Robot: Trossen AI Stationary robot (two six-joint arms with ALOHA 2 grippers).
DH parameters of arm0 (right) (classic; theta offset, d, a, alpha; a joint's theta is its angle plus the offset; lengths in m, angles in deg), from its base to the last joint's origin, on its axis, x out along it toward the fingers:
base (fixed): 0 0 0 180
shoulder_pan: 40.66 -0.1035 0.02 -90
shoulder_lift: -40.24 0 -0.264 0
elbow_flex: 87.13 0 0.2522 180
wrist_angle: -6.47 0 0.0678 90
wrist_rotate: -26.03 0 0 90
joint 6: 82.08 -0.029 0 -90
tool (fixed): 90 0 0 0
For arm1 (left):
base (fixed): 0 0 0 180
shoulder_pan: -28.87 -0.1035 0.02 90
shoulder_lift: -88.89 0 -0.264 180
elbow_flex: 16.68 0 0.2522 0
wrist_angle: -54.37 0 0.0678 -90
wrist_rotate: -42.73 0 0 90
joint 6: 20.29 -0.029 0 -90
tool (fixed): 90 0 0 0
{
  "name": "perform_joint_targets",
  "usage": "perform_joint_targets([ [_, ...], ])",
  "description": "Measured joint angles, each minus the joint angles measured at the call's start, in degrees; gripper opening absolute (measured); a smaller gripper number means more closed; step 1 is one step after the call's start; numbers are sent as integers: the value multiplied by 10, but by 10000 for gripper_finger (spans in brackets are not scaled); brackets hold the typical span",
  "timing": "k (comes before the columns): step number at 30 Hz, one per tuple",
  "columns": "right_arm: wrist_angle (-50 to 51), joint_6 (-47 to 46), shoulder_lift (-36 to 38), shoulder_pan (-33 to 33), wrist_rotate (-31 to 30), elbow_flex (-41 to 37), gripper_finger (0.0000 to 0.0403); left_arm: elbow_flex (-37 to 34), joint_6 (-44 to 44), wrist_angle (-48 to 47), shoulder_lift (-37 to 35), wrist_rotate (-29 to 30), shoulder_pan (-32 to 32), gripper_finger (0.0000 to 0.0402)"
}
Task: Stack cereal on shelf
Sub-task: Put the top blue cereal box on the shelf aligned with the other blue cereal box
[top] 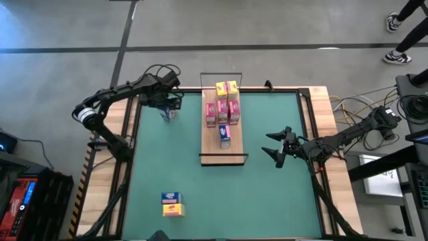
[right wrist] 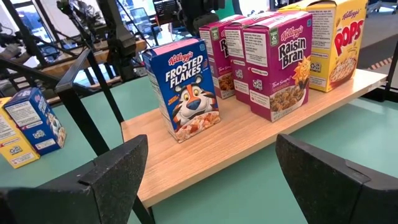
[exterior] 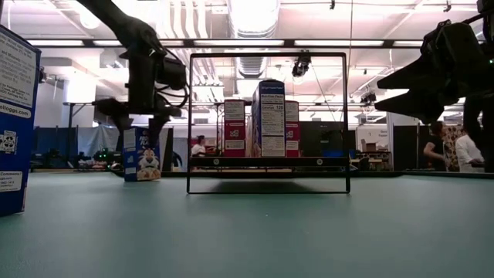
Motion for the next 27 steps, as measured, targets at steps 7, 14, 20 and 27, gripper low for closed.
perform_joint_targets([
  [7, 0, 0, 0, 0, 0, 0, 341, 0, 0, 1, 0, -41, 1, 176],
  [14, 0, 0, 0, 0, 0, 0, 341, 9, 35, -16, 0, -80, 16, 132],
  [20, 0, 0, 0, 0, 0, 0, 341, 55, 90, -66, 0, -82, 50, 130],
  [27, 0, 0, 0, 0, 0, 0, 341, 90, 224, -87, 0, -86, 123, 130],
])
